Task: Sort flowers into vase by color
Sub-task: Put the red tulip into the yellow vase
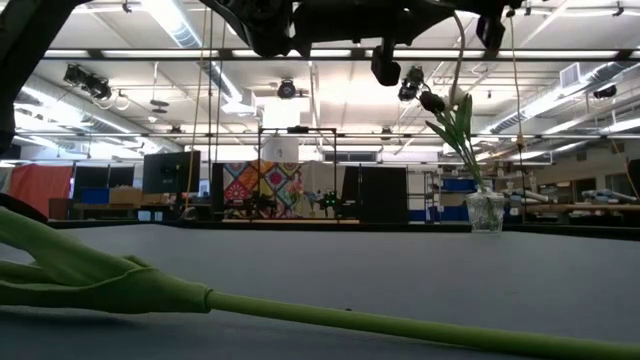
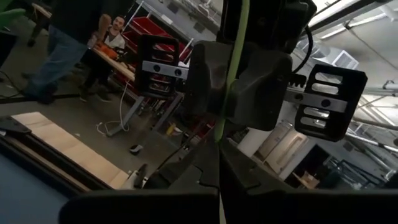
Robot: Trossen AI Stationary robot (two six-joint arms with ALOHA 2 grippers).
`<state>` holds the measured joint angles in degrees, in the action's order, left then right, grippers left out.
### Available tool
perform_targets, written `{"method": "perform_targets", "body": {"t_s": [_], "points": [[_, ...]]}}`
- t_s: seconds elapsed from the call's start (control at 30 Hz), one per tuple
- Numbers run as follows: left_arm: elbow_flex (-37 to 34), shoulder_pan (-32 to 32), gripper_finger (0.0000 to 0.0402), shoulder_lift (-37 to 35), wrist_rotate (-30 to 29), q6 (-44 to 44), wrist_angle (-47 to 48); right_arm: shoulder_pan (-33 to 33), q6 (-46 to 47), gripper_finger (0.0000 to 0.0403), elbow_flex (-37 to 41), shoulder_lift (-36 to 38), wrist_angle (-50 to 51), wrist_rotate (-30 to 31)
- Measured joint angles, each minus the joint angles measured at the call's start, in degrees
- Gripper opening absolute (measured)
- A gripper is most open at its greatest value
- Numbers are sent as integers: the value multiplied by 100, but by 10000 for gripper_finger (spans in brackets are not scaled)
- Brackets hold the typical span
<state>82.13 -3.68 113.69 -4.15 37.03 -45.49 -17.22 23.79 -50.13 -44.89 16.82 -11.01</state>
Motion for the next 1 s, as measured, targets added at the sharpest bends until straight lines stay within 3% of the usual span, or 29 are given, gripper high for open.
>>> {"method": "perform_targets", "body": {"t_s": [0.2, 0.4, 0.57, 0.83, 1.0], "points": [[-3, 0, 18, 0, 89, -191, 91, 131, -155, 10, -9, 33, 300, 155], [-7, -90, 116, -184, 554, -791, 433, 352, -429, 9, -4, 265, 1232, 493], [-7, -261, 176, -889, 681, -1519, 1306, 671, -571, 9, -2, 595, 1848, 1010], [9, -682, 185, -2168, 662, -2309, 1729, 1259, -864, 8, -2, 1075, 2087, 1294], [7, -641, 185, -2380, 689, -2574, 2054, 1700, -430, 8, -2, 1381, 2624, 1170]]}}
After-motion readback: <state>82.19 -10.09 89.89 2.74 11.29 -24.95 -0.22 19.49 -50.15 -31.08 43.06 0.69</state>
